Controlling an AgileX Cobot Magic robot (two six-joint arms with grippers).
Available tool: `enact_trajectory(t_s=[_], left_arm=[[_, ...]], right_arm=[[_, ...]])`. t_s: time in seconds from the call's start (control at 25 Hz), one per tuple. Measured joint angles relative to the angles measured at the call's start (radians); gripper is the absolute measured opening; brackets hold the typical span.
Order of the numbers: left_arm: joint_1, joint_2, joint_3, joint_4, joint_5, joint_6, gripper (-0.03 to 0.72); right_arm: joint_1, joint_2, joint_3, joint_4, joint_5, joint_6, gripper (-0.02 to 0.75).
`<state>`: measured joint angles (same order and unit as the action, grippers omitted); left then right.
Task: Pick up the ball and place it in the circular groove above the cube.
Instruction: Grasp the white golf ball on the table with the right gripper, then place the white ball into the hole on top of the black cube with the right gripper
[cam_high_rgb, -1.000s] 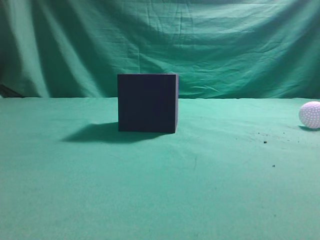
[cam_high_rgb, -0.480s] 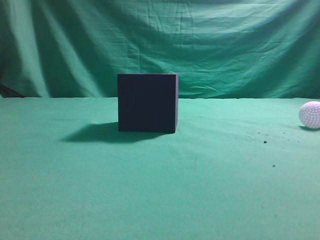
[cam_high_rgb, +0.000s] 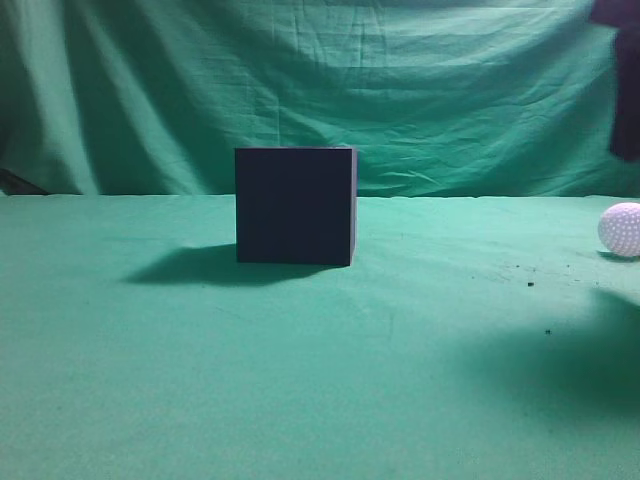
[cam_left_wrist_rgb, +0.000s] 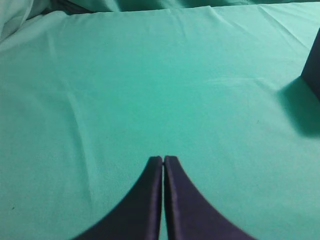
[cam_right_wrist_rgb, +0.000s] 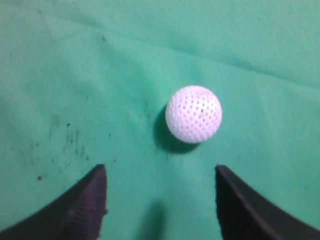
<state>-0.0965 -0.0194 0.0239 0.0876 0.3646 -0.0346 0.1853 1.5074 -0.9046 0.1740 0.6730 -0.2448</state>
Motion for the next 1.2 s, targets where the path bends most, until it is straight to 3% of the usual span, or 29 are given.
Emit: enact_trajectory(t_s=[0.12,0.24,0.28,0.68,0.84,0.88,1.2], left_arm=[[0.000,0.000,0.000,0.000,0.000,0.000,0.000],[0.000,0.000,0.000,0.000,0.000,0.000,0.000],[0.000,0.000,0.000,0.000,0.000,0.000,0.000],[0.000,0.000,0.000,0.000,0.000,0.000,0.000],[0.000,0.000,0.000,0.000,0.000,0.000,0.000],[0.000,0.000,0.000,0.000,0.000,0.000,0.000],[0.000,0.000,0.000,0.000,0.000,0.000,0.000]], right_arm=[[0.000,0.093,-0.075,-0.026,-0.004,0.027,0.510],[0.000,0.173,-0.133,-0.056,-0.004,0.057,0.505],[0.000,0.198,-0.150,-0.060,-0.004,0.062,0.546],[0.000,0.307,-0.190,-0.097,-0.013,0.070,0.531],[0.000,0.308,-0.190,-0.102,-0.013,0.087,0.306],[0.000,0.308,-0.191,-0.103,-0.013,0.090,0.287],[0.010,0.272,-0.329,0.002,0.146,0.080,0.298]])
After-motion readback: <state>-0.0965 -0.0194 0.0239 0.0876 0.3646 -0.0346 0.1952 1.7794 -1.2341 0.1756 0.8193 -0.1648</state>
